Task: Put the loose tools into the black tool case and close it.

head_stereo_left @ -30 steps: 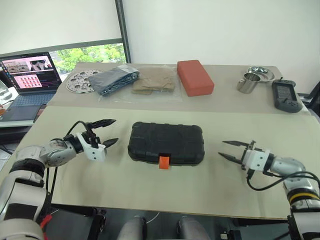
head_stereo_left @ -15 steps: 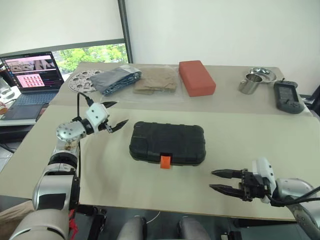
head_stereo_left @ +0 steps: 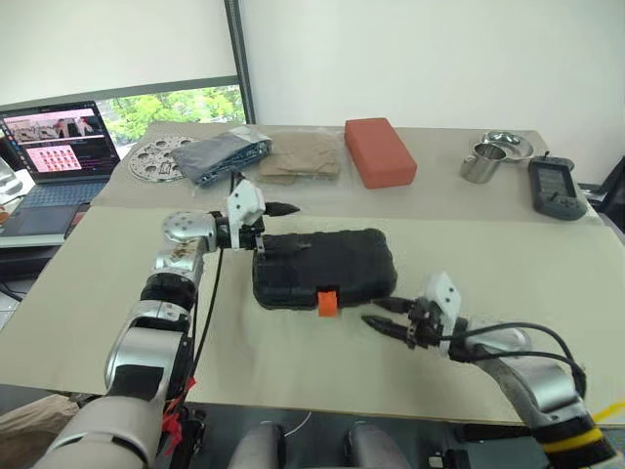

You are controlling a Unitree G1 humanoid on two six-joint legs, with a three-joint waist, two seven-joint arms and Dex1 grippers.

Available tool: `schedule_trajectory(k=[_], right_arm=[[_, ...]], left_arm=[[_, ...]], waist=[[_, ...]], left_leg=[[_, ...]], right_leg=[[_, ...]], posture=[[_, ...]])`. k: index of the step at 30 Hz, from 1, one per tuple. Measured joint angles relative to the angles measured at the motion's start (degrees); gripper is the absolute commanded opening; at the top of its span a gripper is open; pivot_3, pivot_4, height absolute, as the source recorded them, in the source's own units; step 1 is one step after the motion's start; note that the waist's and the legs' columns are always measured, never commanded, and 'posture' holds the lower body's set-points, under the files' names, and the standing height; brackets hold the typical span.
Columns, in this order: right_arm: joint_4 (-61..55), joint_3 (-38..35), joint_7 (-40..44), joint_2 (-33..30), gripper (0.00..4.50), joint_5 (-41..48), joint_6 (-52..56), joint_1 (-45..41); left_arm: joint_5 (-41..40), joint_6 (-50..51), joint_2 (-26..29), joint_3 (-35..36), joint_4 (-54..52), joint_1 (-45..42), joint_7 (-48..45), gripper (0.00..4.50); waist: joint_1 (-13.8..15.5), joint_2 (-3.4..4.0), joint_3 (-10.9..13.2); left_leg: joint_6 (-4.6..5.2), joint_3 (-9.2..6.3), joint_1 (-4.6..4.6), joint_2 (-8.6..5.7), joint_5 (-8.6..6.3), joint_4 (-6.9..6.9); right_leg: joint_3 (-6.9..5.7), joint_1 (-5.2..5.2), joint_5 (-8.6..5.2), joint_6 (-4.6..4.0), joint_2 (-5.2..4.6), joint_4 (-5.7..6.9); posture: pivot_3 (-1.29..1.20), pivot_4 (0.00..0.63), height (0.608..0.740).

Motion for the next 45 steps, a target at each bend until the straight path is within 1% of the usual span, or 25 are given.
schedule_trajectory(k=[4, 8, 11, 15, 17, 18, 21, 24, 29, 45], right_arm=[[10.7, -3.3, -6.3, 6.3, 2.37, -5.1, -5.3, -6.2], [12.9, -5.6, -8.1, 7.7, 2.37, -7.3, -7.9, -9.6], [8.9, -6.2, -7.5, 7.9, 2.37, -6.5, -5.1, -7.9], [-3.2, -5.0, -7.7, 7.9, 2.37, -2.5, 5.3, -3.0], [-8.5, -3.7, -8.1, 7.3, 2.37, -1.8, 10.2, -1.1], [-10.7, -3.1, -8.5, 7.2, 2.37, -1.4, 12.7, -0.4], [-15.3, -1.2, -10.1, 7.2, 2.37, -0.8, 19.0, 0.9], [-16.2, 0.8, -13.8, 9.3, 2.37, -1.9, 23.6, 0.2], [-15.9, 2.1, -16.3, 11.2, 2.37, -3.5, 25.5, -2.7], [-9.7, 3.0, -16.6, 14.6, 2.37, -7.8, 25.6, -6.0]], left_arm=[[0.8, 0.4, -1.4, -2.7, -1.6, 3.6, -1.0, 4.42], [2.2, 0.1, -1.4, -4.2, -3.4, 4.0, -0.4, 4.42], [2.5, -0.4, -2.3, -4.7, -3.6, 4.2, 1.5, 4.42], [2.9, -1.6, -3.4, -5.4, -3.4, 4.3, 4.7, 4.42], [2.9, -1.5, -3.7, -5.5, -3.3, 4.4, 5.9, 4.42], [2.9, -1.5, -3.7, -5.5, -3.3, 4.5, 6.3, 4.42], [2.9, -0.9, -3.7, -5.5, -3.2, 4.6, 7.0, 4.42], [2.7, 0.3, -4.3, -5.4, -2.8, 4.3, 7.8, 4.42], [2.2, 2.8, -4.9, -4.5, -1.2, 2.9, 9.6, 4.42], [1.9, 6.8, -5.1, -2.2, 0.6, 1.5, 10.8, 4.42]], waist=[[-0.1, 0.04, 0.0], [0.1, 0.27, -0.1], [0.2, 0.35, -0.2], [0.8, 0.39, -0.3], [1.0, 0.4, -0.3], [1.1, 0.38, -0.3], [1.2, 0.36, -0.3], [1.2, 0.34, -0.3], [1.1, 0.31, -0.3], [0.5, 0.31, -0.3]], left_leg=[[0.01, -0.01, 0.03, 0.03, 0.01, -0.01], [0.02, -0.01, 0.04, -0.02, 0.01, -0.04], [0.02, -0.04, 0.03, 0.02, 0.01, -0.03], [0.05, -0.09, 0.02, 0.01, 0.03, 0.08], [0.15, -0.09, 0.03, -0.02, 0.09, 0.1], [0.17, -0.09, 0.05, -0.03, 0.11, 0.11], [0.22, -0.11, 0.09, -0.04, 0.14, 0.11], [0.23, -0.13, 0.1, -0.04, 0.15, 0.11], [0.24, -0.14, 0.03, -0.07, 0.16, 0.11], [0.24, -0.15, -0.03, -0.06, 0.16, 0.01]], right_leg=[[0.03, -0.02, 0.02, -0.03, 0.02, 0.05], [0.07, 0.04, 0.02, -0.03, -0.02, 0.05], [0.07, 0.08, 0.02, -0.03, -0.03, 0.06], [0.12, 0.17, 0.01, -0.01, -0.05, 0.04], [0.14, 0.2, -0.01, 0.1, -0.07, 0.04], [0.14, 0.2, -0.05, 0.25, -0.06, 0.02], [0.14, 0.21, -0.04, 0.32, -0.05, 0.01], [0.14, 0.19, -0.03, 0.33, -0.01, 0.02], [0.14, 0.08, -0.02, 0.35, 0.08, 0.0], [0.12, -0.01, -0.01, 0.33, 0.09, -0.02]], posture=[[0.0, 0.15, 0.74], [0.0, 0.15, 0.74], [0.0, 0.15, 0.74], [0.0, 0.15, 0.74], [0.0, 0.15, 0.74], [0.0, 0.15, 0.74], [0.0, 0.15, 0.74], [0.0, 0.15, 0.74], [0.0, 0.15, 0.74], [0.0, 0.15, 0.74]])
